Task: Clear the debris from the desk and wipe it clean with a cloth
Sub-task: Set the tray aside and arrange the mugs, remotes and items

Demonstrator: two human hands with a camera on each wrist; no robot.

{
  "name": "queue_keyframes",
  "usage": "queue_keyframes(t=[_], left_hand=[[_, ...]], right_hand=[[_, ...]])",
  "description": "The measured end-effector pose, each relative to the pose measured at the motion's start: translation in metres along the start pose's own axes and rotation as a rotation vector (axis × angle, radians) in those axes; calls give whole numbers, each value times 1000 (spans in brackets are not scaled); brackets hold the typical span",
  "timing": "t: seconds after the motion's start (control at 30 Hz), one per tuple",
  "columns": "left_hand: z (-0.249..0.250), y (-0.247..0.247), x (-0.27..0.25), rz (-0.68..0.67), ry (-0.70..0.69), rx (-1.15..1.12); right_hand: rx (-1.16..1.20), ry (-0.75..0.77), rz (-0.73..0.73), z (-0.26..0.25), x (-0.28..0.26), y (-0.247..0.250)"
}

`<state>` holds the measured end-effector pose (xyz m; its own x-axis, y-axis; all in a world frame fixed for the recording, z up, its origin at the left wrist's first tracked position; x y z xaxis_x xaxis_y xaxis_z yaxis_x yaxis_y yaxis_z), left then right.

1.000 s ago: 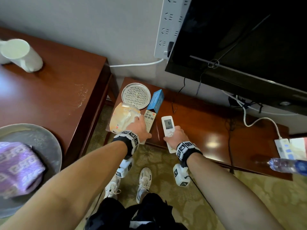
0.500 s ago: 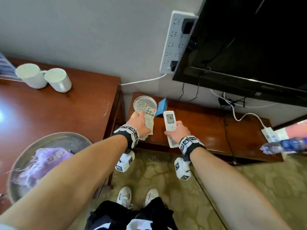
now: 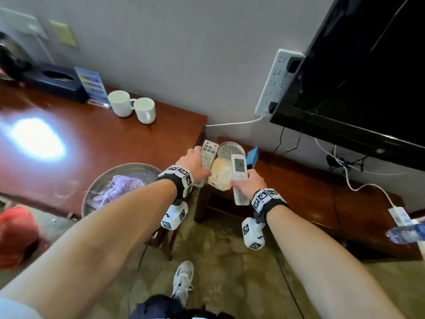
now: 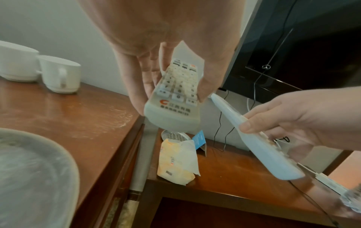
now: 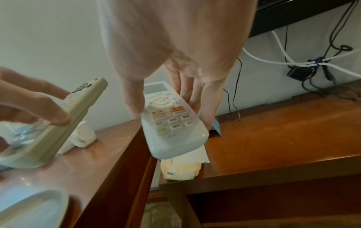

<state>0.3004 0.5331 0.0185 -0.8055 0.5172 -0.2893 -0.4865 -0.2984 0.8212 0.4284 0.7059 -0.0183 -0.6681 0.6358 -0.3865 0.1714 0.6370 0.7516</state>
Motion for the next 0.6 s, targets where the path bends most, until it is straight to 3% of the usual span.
queue_keyframes(t=[0.3, 0.6], left_hand=[[-53, 36, -56, 78, 91, 20], [-113, 74, -59, 116, 170, 20]], right_hand=[[-9, 55, -61, -32, -42, -40], [33, 90, -80, -91, -44, -71]])
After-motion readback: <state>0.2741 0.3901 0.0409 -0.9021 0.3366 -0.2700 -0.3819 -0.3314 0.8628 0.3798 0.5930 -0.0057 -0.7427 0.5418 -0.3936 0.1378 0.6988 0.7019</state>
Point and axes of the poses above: each hand's wrist, its own x-axis towards the middle knuckle, its own y-axis out of the back of the hand, z = x × y, the point moved 5 cm from there along x, towards the middle knuckle
